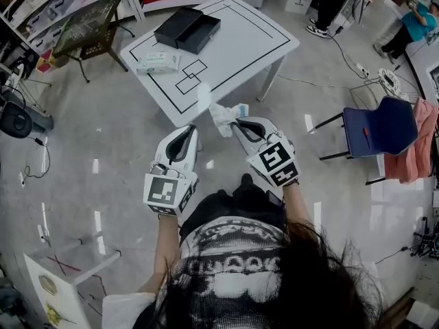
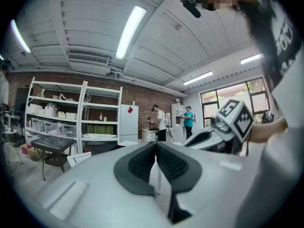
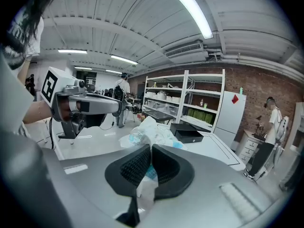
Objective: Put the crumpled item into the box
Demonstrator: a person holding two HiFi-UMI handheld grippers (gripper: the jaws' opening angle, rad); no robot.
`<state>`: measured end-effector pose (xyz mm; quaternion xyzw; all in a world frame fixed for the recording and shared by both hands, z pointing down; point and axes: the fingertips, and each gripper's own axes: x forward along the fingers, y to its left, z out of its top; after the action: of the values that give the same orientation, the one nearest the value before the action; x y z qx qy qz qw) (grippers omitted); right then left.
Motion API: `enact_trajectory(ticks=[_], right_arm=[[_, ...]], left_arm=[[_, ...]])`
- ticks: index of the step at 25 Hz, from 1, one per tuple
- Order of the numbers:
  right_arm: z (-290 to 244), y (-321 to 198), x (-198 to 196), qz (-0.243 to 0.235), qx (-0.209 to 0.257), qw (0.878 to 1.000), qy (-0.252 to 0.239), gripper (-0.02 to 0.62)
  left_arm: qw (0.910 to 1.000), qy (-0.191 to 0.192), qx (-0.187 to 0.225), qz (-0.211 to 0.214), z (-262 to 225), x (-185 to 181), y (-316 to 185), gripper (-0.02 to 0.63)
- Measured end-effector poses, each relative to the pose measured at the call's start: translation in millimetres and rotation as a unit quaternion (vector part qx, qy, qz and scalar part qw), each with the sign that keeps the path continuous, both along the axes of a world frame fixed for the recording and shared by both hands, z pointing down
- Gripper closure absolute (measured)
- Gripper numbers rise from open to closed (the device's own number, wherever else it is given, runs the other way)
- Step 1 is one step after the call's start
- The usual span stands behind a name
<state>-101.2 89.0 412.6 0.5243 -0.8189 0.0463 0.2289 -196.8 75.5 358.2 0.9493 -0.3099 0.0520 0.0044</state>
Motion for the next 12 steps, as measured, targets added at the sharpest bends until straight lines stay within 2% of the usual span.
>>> enact_trajectory(ticks=[12], right_arm=[[4,-30,11,-0.011,-0.003,1.000,0.005,0.577]], left_arm=[[1.0000,-0.001,-0.005,-0.003,6,10,-25,0.606]])
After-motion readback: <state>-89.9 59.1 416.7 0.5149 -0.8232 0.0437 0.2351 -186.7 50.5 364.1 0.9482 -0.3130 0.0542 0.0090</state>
